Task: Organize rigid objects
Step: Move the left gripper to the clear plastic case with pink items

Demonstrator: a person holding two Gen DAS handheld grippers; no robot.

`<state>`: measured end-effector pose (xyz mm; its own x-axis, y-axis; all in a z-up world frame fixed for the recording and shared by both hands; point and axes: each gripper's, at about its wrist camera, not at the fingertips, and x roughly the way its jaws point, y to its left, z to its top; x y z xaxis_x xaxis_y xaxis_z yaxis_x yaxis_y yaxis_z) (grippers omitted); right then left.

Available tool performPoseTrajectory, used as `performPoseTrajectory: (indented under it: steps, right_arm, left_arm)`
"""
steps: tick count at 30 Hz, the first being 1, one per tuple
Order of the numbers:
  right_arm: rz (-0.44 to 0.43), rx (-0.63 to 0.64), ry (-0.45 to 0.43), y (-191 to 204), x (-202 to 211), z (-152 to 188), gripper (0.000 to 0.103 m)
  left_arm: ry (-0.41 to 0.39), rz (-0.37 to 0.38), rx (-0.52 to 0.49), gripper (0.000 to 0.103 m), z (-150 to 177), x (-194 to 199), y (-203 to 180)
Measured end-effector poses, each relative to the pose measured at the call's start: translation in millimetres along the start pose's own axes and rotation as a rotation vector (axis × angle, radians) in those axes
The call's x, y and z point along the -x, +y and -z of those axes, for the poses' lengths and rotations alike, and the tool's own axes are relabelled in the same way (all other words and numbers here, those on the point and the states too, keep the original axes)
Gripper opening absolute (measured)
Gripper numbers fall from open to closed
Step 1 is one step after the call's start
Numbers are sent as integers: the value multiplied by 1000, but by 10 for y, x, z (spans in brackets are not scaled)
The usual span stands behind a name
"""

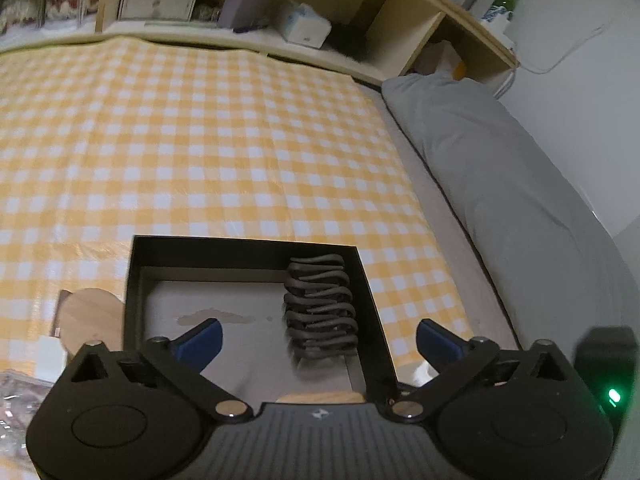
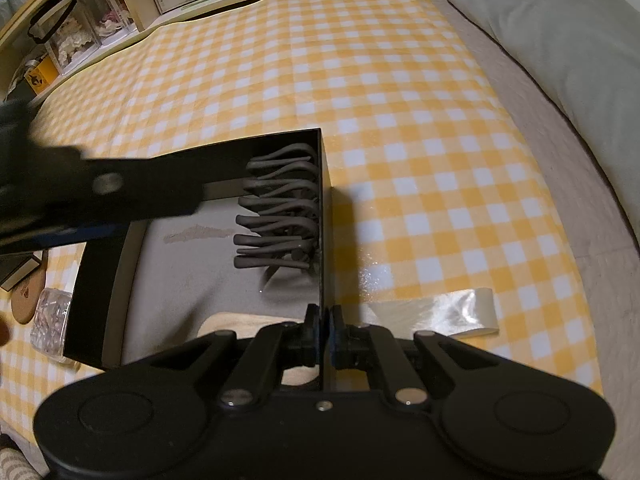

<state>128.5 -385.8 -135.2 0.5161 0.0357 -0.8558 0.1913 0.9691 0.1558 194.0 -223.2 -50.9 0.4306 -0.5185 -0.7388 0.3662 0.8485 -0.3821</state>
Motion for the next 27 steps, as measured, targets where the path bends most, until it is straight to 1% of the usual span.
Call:
performPoseTrajectory:
  steps: [9, 14, 17, 23, 27]
  right_arm:
    - [0, -5, 1, -1, 1, -4, 5]
    - [-1, -6, 1, -6, 2, -7, 5]
    - [-1, -6, 1, -11, 2, -9, 5]
    - [-1, -7, 1, -5, 1, -8, 5]
    - [-1, -8, 1, -3, 0, -7, 5]
  left_arm:
    - [-30, -32, -76, 103, 96, 470, 45]
    - [-49, -53, -126, 103, 159, 695, 147]
    - [-55, -69, -156, 103, 195, 795, 251]
    - [-65, -104, -207, 103, 241, 947, 580]
    - [-64, -120, -202, 103, 225, 1014, 884]
